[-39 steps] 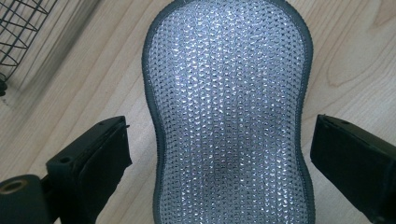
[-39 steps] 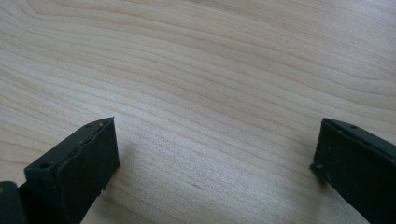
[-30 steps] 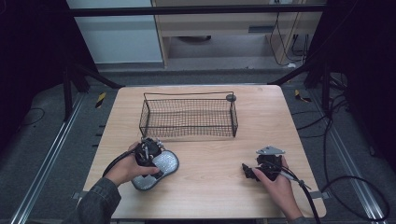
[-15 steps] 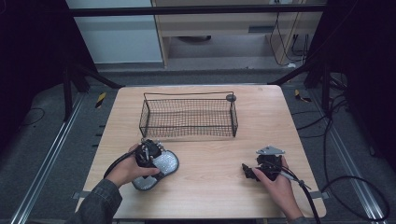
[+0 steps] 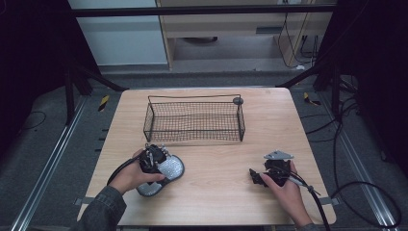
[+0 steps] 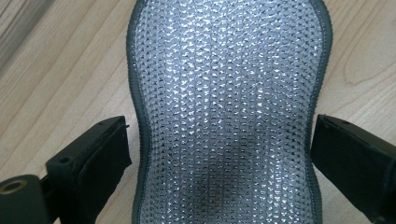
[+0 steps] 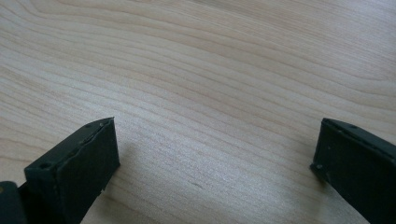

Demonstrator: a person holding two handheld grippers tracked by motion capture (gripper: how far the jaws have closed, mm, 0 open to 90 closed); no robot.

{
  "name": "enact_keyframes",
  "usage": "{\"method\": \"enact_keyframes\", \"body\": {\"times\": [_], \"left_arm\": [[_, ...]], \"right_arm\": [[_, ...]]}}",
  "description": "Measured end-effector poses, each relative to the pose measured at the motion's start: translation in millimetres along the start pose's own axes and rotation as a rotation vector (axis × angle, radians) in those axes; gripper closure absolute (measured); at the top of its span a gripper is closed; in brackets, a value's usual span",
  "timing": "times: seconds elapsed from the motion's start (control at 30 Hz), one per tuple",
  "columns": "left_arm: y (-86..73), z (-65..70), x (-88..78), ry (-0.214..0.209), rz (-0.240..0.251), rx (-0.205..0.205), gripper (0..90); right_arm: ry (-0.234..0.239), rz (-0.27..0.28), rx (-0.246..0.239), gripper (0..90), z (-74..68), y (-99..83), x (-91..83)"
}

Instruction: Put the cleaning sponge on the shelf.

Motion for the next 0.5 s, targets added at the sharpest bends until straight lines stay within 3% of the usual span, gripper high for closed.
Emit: {"method": "enact_keyframes", "body": {"times": [0.5], "left_arm": [[-4.5, -1.2, 6.8, -0.024, 0.015, -0.017, 3.3]], "right_arm": [[0.003, -0.003, 0.0, 0.4, -0.2, 0.2, -0.2]]}}
Point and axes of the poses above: each handheld gripper's, and its own axes: x roughly forward along the jaws, y roughly out of its top, z roughly to its right, the point moved 4 cm from there along x, roughly forward along the jaws, and after that the axes turned 4 degrees about z, right-handed, at the moved point
